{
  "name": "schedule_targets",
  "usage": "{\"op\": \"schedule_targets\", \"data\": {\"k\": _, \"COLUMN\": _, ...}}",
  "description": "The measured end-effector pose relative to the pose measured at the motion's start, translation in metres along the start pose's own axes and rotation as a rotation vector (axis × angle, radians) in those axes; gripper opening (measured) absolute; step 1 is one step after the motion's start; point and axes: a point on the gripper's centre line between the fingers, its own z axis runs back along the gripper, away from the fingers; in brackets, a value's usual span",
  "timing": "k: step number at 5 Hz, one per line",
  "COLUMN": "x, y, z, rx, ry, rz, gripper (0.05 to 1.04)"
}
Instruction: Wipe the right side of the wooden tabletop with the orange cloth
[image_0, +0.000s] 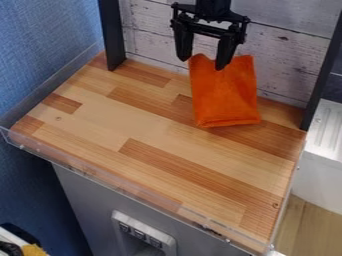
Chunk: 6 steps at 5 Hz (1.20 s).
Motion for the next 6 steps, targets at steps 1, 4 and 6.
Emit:
{"op": "schedule_targets", "data": {"k": 1, "x": -0.010, "y": -0.015, "z": -0.018, "rx": 0.004, "ry": 0.032, "rz": 0.063, "gripper": 0.998}}
{"op": "schedule_targets", "data": {"k": 4, "x": -0.047, "y": -0.092, "z": -0.023, "rx": 0.006, "ry": -0.095, "rz": 0.362, "gripper": 0.999}}
{"op": "schedule_targets", "data": {"k": 6, "x": -0.069, "y": -0.103, "z": -0.029, "rx": -0.022, "ry": -0.142, "rz": 0.532, "gripper": 0.999}}
